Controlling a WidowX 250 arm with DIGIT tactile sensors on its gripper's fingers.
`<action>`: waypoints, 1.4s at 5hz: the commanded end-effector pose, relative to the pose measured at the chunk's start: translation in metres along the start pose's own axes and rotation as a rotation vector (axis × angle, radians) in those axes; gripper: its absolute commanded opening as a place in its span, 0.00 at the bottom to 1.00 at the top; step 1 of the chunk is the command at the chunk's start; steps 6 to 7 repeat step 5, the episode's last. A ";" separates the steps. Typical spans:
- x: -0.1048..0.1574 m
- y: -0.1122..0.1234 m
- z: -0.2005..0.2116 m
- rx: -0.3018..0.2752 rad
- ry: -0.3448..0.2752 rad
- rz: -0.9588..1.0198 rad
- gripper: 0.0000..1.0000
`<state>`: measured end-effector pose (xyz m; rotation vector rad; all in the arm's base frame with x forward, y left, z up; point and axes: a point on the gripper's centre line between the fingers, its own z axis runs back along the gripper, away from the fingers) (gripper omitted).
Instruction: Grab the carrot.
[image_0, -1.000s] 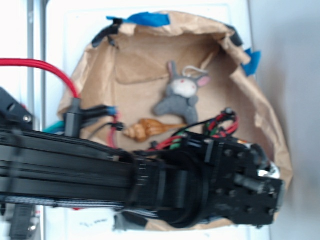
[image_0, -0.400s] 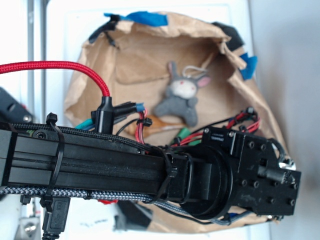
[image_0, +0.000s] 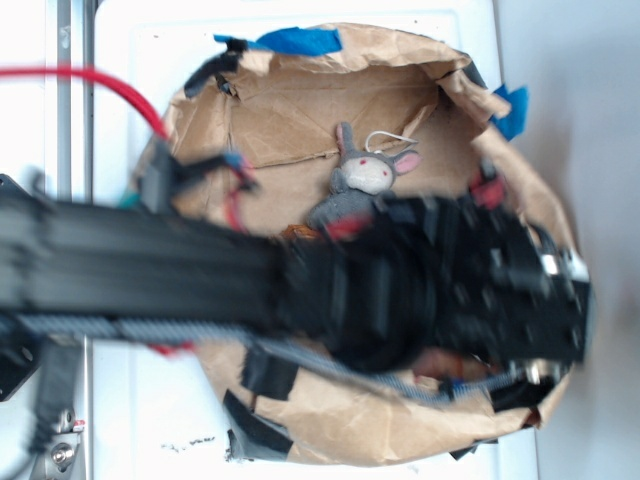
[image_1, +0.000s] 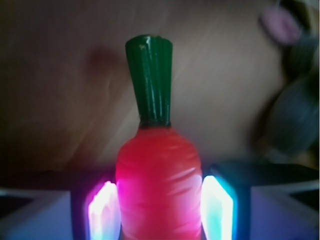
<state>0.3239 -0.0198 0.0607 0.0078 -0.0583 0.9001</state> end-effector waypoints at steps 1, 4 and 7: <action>0.013 0.037 0.105 -0.079 0.006 -0.400 0.00; 0.004 0.073 0.153 -0.139 -0.072 -0.497 0.00; 0.003 0.072 0.148 -0.108 -0.087 -0.466 0.00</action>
